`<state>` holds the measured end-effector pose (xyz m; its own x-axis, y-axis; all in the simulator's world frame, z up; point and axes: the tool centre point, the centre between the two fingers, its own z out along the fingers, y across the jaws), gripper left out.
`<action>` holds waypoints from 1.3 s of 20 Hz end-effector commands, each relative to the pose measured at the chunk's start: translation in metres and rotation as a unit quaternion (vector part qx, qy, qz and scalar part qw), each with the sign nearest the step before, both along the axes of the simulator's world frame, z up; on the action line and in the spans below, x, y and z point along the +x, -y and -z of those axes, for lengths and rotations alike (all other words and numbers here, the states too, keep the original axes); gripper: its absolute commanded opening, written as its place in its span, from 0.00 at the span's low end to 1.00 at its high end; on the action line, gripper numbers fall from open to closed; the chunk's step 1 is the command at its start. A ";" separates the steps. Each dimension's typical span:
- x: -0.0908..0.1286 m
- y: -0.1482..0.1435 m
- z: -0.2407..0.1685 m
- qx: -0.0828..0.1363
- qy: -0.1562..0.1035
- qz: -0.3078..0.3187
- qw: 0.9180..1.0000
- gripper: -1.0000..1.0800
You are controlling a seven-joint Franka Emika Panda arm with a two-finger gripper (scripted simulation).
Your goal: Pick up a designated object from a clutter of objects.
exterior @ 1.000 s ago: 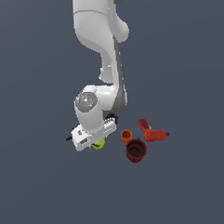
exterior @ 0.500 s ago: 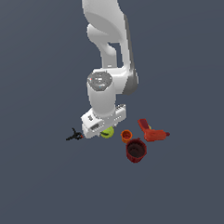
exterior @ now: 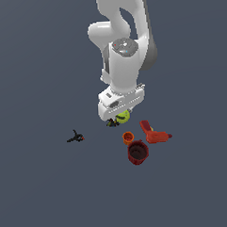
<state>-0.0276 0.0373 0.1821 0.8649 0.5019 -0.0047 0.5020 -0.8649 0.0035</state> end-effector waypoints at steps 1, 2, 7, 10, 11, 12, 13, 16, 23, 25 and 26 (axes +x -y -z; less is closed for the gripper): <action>-0.011 -0.018 -0.020 0.000 0.001 0.000 1.000 0.00; -0.016 -0.026 -0.028 0.000 0.001 0.000 1.000 0.00; -0.038 -0.064 -0.071 0.000 0.001 -0.001 1.000 0.00; -0.052 -0.087 -0.096 0.001 0.001 -0.001 1.000 0.00; -0.056 -0.094 -0.104 0.001 0.001 -0.001 1.000 0.00; -0.060 -0.101 -0.112 0.001 0.001 -0.001 1.000 0.00; -0.063 -0.108 -0.119 0.001 0.001 -0.001 1.000 0.00; -0.074 -0.127 -0.141 0.001 0.001 -0.001 1.000 0.00; -0.091 -0.161 -0.179 0.002 0.001 -0.001 1.000 0.00; -0.094 -0.166 -0.186 0.002 0.001 0.000 1.000 0.00; -0.094 -0.169 -0.188 0.002 0.001 0.000 1.000 0.00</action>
